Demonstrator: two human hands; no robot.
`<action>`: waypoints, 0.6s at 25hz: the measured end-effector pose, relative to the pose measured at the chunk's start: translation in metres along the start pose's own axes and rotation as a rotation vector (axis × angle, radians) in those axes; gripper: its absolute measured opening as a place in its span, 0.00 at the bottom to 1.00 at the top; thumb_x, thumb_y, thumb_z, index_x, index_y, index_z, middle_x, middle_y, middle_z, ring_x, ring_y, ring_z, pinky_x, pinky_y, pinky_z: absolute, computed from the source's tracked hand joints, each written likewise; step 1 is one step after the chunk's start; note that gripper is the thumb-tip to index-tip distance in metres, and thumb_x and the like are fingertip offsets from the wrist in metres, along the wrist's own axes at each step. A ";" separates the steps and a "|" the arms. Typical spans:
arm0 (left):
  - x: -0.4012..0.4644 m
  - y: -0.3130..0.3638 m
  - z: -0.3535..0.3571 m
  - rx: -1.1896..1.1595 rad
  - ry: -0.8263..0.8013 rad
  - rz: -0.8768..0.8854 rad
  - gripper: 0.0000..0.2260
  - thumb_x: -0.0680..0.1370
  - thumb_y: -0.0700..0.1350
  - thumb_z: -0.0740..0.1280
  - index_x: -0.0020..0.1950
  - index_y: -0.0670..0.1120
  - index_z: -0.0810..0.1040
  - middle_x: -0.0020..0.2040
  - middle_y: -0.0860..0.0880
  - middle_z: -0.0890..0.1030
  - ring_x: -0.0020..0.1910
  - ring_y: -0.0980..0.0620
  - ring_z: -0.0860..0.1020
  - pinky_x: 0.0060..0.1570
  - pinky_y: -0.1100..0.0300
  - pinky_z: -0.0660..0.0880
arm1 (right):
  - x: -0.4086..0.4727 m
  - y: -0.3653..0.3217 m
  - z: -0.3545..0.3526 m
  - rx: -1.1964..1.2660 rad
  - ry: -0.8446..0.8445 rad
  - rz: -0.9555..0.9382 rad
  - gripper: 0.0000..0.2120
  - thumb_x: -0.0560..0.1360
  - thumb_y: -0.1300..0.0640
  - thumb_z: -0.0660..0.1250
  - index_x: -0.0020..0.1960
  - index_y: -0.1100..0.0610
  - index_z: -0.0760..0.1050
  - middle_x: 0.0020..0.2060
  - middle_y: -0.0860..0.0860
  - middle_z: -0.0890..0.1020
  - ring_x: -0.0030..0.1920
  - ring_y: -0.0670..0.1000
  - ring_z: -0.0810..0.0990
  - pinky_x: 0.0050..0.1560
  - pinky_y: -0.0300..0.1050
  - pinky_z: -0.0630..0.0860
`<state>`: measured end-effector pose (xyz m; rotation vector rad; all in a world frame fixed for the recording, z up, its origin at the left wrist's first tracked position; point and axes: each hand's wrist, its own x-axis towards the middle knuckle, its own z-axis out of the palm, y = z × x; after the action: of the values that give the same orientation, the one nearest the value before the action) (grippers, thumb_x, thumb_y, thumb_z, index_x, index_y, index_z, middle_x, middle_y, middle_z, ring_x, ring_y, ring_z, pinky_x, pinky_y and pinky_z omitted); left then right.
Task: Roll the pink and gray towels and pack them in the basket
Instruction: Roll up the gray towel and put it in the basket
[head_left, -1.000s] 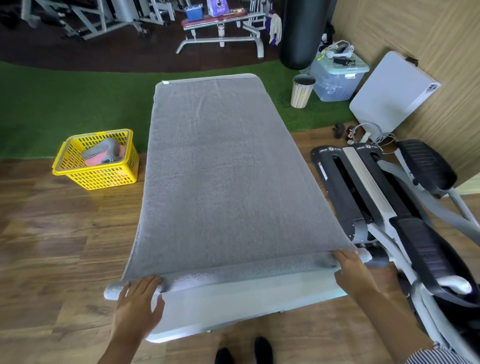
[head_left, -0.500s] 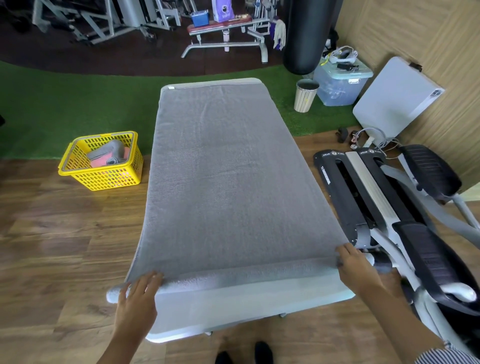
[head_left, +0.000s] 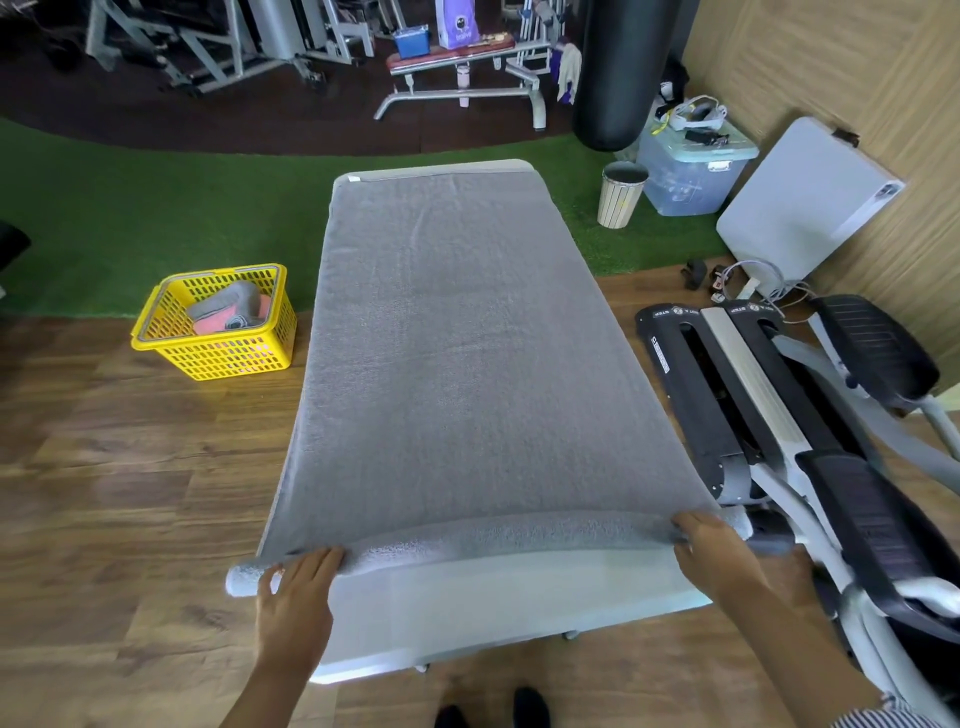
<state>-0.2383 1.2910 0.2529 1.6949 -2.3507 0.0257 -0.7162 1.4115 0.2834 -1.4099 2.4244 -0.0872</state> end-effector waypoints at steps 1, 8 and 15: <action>0.000 0.000 -0.001 0.007 -0.003 0.012 0.25 0.63 0.34 0.50 0.52 0.48 0.77 0.42 0.52 0.81 0.41 0.48 0.81 0.49 0.47 0.70 | 0.001 0.000 -0.001 -0.008 -0.010 0.002 0.09 0.70 0.66 0.63 0.49 0.62 0.78 0.45 0.58 0.81 0.46 0.60 0.77 0.44 0.52 0.76; 0.007 -0.009 -0.006 0.047 -0.002 0.049 0.23 0.66 0.35 0.51 0.51 0.46 0.80 0.48 0.48 0.82 0.45 0.45 0.82 0.49 0.45 0.73 | 0.010 0.000 -0.008 -0.078 0.060 -0.105 0.09 0.65 0.67 0.68 0.45 0.62 0.77 0.43 0.56 0.78 0.44 0.59 0.77 0.42 0.51 0.75; 0.001 -0.013 0.006 -0.027 0.074 0.110 0.19 0.68 0.49 0.57 0.51 0.43 0.82 0.49 0.48 0.82 0.51 0.48 0.76 0.59 0.47 0.67 | 0.007 0.011 0.002 0.067 0.067 -0.120 0.15 0.67 0.68 0.67 0.53 0.59 0.78 0.49 0.53 0.78 0.52 0.58 0.75 0.45 0.51 0.77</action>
<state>-0.2279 1.2848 0.2460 1.5243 -2.3752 0.0744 -0.7276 1.4111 0.2772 -1.5450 2.3639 -0.2454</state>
